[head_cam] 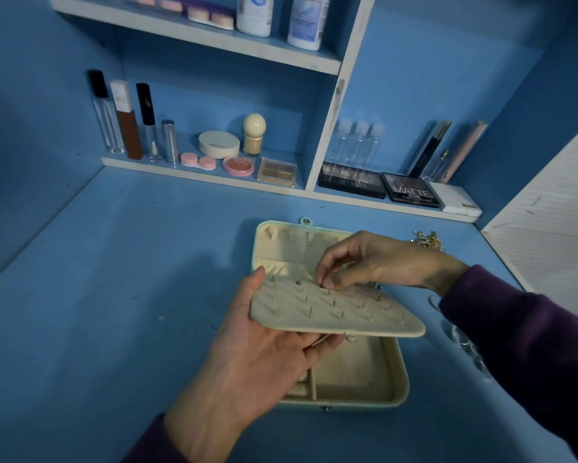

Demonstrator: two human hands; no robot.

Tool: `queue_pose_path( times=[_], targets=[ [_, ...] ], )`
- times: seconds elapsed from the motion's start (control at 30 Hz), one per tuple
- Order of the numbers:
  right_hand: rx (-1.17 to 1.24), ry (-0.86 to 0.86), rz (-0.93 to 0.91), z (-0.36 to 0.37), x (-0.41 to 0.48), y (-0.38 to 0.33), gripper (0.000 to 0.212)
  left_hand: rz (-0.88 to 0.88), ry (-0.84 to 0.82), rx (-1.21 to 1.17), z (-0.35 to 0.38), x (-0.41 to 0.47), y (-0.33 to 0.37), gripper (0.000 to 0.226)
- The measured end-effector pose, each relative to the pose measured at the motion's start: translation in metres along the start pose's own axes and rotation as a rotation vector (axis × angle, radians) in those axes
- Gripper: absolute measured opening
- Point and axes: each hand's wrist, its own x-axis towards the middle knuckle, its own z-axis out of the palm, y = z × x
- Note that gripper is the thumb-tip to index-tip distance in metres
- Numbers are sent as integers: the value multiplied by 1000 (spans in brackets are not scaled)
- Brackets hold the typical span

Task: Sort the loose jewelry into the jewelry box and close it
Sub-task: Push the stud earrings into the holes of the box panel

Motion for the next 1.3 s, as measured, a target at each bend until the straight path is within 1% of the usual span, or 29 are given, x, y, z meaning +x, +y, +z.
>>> queue_pose_path(
  times=[0.13,0.23,0.37,0.43,0.53,0.57,0.63,0.73,0.77,0.8,0.83,0.9,0.93,0.97,1.03,1.1,1.13,1.23,1.3],
  targets=[
    [60,17,-34,-2,-3,6,12,3,-1,-12,0,0,1,55],
    [254,72,-45,-7,-9,14,17,-5,-7,-30,2,0,3,62],
    [479,220,-8,-10,-19,21,27,-26,-3,-34,3,2,4,86],
    [531,335,16,-9,-23,24,33,-31,12,-61,6,4,5,90],
    [607,491,46,-5,-25,28,38,-37,10,-88,10,7,7,87],
    [614,511,48,-4,-25,31,41,-41,5,-92,10,9,8,86],
    [662,525,56,-3,-25,33,54,-46,8,-79,10,10,9,84],
    [770,531,81,-2,-28,32,58,-49,-23,3,9,8,11,72],
    [778,524,83,-1,-29,33,59,-20,-24,68,9,7,13,64],
    [779,519,79,0,-29,32,60,45,-10,163,9,7,15,53],
    [774,519,76,1,-29,33,60,151,17,283,8,8,17,42],
    [760,536,87,3,-28,33,58,452,89,549,8,10,26,23],
    [754,545,91,4,-28,33,57,595,129,657,7,12,32,21],
    [750,550,93,5,-27,32,56,716,181,748,6,15,38,23],
    [748,556,100,6,-26,32,54,899,287,917,0,27,49,24],
    [735,566,107,6,-25,33,52,974,352,1053,-6,40,55,20],
    [728,567,109,6,-24,33,52,973,355,1079,-9,46,56,20],
    [720,567,98,6,-25,33,49,904,252,1055,-13,55,56,22],
    [713,589,90,4,-27,31,44,870,214,1064,-15,55,55,22]
  ],
)
